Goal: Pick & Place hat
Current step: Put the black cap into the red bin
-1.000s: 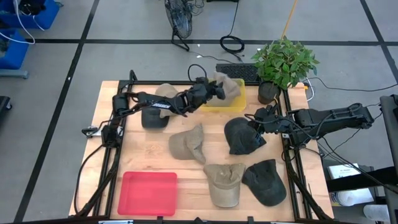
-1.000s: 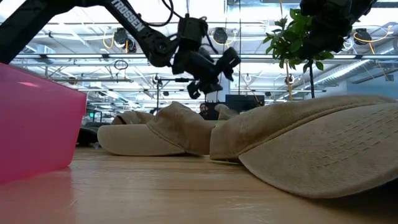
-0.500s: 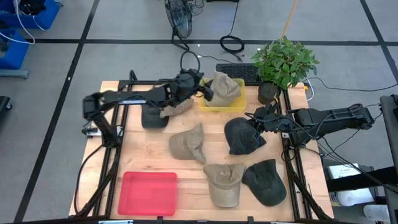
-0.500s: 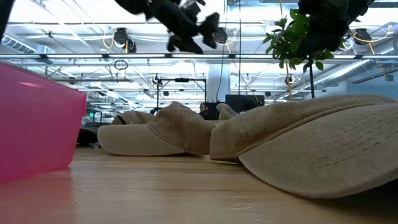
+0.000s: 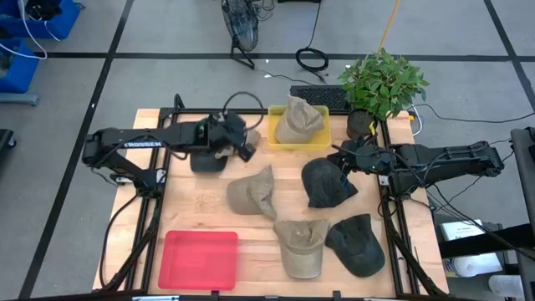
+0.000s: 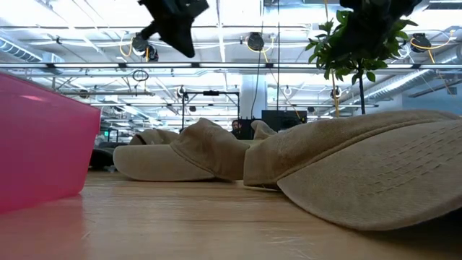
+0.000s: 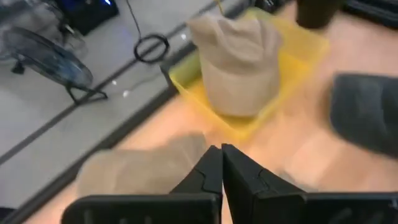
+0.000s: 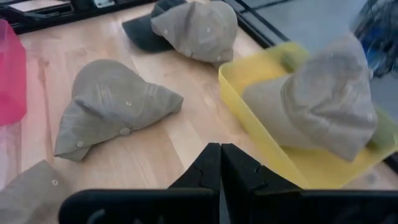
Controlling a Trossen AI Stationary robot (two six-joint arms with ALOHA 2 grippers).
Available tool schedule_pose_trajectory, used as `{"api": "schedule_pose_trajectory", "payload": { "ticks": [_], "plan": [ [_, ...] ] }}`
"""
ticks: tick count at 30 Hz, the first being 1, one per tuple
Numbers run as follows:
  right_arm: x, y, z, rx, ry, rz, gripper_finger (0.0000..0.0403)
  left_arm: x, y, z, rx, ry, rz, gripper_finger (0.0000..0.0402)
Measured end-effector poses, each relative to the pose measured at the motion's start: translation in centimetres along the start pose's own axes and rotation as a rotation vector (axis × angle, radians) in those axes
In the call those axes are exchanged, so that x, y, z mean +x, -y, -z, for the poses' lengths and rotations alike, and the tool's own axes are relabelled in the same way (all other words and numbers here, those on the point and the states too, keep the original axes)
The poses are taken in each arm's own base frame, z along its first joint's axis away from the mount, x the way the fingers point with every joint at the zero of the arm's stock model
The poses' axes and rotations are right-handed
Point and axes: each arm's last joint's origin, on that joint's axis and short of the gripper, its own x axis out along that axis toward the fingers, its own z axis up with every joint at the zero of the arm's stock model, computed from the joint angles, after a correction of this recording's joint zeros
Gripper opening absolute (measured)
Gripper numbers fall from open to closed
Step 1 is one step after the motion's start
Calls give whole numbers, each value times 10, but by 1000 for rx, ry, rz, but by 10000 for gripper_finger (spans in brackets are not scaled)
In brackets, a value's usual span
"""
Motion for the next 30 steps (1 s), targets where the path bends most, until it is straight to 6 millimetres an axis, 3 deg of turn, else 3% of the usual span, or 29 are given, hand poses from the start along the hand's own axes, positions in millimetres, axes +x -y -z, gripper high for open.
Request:
{"api": "schedule_pose_trajectory", "payload": {
  "ticks": [5,9,13,17,24,30],
  "plan": [
    [0,-1,-2,-23,23,-8,1,-25,18,24,60,-29,75,5],
    [0,-1,-1,1,18,-7,0,-38,20,57,38,-37,116,6],
    [8,-1,9,-2,4,-6,0,-44,10,91,-38,-61,139,6],
    [19,-3,21,49,14,-38,0,-47,-4,113,-91,-55,151,13],
    [32,-7,31,128,125,-90,0,-53,-26,113,-248,-72,154,22],
    [33,-8,31,134,140,-138,0,-48,-51,108,-295,-89,66,61]
  ]
}}
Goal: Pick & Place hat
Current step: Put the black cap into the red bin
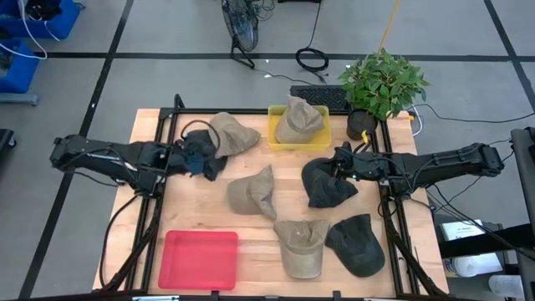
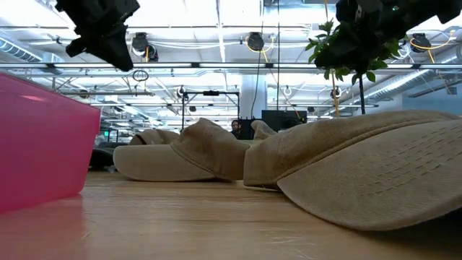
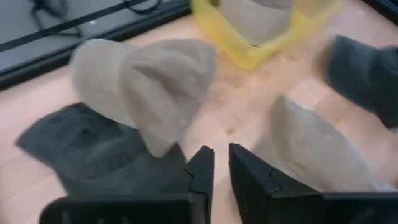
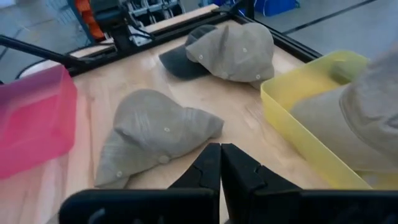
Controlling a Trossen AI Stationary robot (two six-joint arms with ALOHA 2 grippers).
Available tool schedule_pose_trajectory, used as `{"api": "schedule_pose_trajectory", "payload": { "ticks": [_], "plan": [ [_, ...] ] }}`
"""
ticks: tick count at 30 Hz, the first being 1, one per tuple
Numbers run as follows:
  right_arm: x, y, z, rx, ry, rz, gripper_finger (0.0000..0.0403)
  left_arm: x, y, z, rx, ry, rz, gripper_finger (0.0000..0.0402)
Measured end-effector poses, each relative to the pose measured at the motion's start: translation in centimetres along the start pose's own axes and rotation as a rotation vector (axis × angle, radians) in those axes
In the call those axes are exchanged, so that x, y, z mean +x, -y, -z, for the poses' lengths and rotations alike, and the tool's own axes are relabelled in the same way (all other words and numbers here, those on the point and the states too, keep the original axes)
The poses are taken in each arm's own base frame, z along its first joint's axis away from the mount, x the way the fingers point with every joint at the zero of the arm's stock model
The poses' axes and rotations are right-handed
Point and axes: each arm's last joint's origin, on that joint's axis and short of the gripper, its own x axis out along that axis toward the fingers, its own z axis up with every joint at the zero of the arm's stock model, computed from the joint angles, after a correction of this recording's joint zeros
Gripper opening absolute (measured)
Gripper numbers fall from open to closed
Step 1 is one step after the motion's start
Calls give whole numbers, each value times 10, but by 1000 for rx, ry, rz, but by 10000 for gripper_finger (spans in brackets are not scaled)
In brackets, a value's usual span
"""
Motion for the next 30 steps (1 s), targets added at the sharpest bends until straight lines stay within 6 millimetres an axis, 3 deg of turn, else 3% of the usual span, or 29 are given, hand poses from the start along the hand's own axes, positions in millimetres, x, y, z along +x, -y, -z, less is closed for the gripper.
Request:
{"api": "schedule_pose_trajectory", "payload": {
  "ticks": [13,19,24,30],
  "plan": [
    [0,0,0,-29,4,5,0,34,-58,-34,-119,-164,-186,232],
    [0,0,0,3,5,5,0,60,-85,-47,-130,-282,-201,300],
    [0,0,-1,8,18,17,0,86,-103,-56,-61,-319,-258,332],
    [0,1,-2,26,23,28,0,121,-130,-52,-148,-477,-335,334]
  ]
}}
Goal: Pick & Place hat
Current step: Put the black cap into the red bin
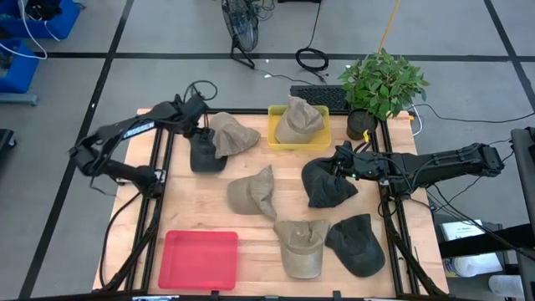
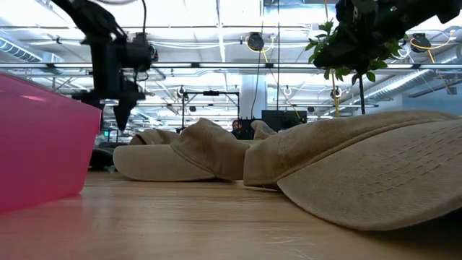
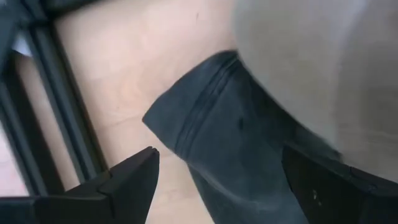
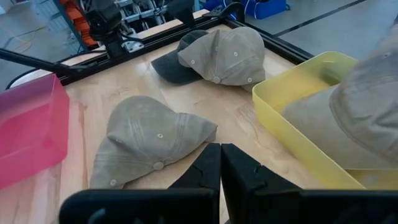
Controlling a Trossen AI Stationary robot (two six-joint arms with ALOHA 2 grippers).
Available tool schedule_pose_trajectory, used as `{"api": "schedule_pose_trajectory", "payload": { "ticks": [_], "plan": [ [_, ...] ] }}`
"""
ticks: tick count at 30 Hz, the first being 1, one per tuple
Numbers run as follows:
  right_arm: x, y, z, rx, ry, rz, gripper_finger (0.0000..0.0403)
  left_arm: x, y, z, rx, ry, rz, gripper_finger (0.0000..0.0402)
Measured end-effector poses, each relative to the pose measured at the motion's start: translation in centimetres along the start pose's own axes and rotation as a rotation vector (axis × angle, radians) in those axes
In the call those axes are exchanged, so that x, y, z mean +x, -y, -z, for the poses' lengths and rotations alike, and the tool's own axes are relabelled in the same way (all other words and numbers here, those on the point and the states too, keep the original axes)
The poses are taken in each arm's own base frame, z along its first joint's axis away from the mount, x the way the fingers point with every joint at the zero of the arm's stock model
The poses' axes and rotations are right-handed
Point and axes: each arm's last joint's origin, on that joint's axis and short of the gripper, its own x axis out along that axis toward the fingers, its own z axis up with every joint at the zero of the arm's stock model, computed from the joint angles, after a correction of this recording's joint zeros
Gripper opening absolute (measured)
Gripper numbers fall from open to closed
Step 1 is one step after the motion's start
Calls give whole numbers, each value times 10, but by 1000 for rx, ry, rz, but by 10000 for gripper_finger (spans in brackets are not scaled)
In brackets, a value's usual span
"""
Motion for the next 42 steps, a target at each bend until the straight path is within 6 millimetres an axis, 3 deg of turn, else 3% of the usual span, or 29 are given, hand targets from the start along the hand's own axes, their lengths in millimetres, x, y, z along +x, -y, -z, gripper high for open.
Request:
{"api": "schedule_pose_trajectory", "payload": {
  "ticks": [7,13,17,22,24,28,35,42],
  "plan": [
    [0,0,0,0,0,1,0,38,-4,-9,58,-149,4,306],
    [0,1,0,-7,10,25,0,64,-2,-9,78,-255,-26,256],
    [0,1,0,-11,9,23,0,73,2,-8,31,-295,-18,190],
    [0,1,0,-20,9,22,0,71,11,-4,28,-293,-2,61],
    [0,1,0,-22,9,22,0,65,14,-3,17,-275,4,28],
    [0,1,0,-22,8,22,0,44,20,1,-30,-212,30,34],
    [0,1,0,-27,8,21,0,-18,29,22,-59,-36,136,30],
    [0,1,0,-46,8,21,0,-77,25,54,-116,154,296,30]
  ]
}}
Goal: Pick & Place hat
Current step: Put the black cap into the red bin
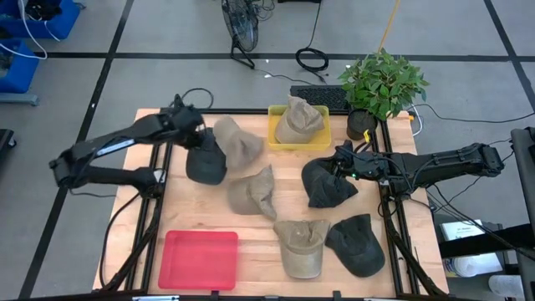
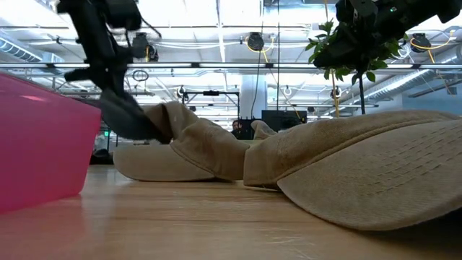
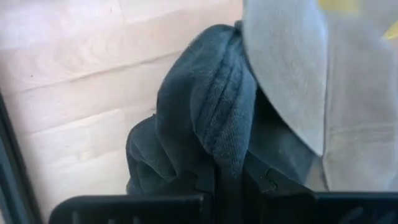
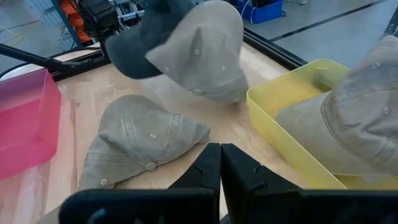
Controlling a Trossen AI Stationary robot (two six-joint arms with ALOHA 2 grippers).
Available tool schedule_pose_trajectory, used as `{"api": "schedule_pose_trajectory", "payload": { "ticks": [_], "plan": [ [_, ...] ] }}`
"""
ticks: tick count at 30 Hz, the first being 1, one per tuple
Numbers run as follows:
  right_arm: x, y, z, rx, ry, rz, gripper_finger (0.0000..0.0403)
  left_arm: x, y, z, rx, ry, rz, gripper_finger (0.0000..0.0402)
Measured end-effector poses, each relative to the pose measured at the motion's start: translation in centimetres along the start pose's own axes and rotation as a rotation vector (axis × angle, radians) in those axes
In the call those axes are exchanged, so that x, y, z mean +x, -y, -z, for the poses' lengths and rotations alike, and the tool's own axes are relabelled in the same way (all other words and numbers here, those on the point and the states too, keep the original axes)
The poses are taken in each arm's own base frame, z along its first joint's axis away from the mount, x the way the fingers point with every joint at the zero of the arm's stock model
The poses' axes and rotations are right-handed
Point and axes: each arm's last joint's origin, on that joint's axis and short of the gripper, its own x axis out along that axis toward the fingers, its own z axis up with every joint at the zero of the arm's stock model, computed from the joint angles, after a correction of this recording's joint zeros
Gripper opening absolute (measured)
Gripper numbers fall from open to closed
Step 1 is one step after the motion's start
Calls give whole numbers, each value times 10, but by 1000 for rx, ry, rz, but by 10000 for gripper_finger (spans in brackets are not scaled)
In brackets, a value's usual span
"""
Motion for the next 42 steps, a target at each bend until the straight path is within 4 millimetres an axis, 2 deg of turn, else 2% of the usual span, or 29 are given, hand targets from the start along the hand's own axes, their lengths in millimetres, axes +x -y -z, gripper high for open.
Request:
{"api": "schedule_pose_trajectory", "payload": {
  "ticks": [3,8,14,26,28,32,36,42],
  "plan": [
    [0,0,0,0,0,0,0,-16,1,10,-31,79,4,30],
    [0,0,0,0,0,-1,0,-27,-1,18,-93,196,-57,30],
    [0,0,0,0,-1,-4,0,-28,5,22,-76,201,-29,30],
    [0,0,0,4,-1,-5,0,-29,2,23,-106,319,-146,30],
    [0,0,0,4,-1,-6,0,-29,4,22,-94,327,-125,30],
    [0,0,0,4,-1,-6,0,-30,14,21,45,290,-10,30],
    [0,0,0,5,2,-7,0,-31,7,21,-24,372,-121,30],
    [0,-1,-3,16,28,-16,0,-35,7,20,9,353,-116,30]
  ]
}}
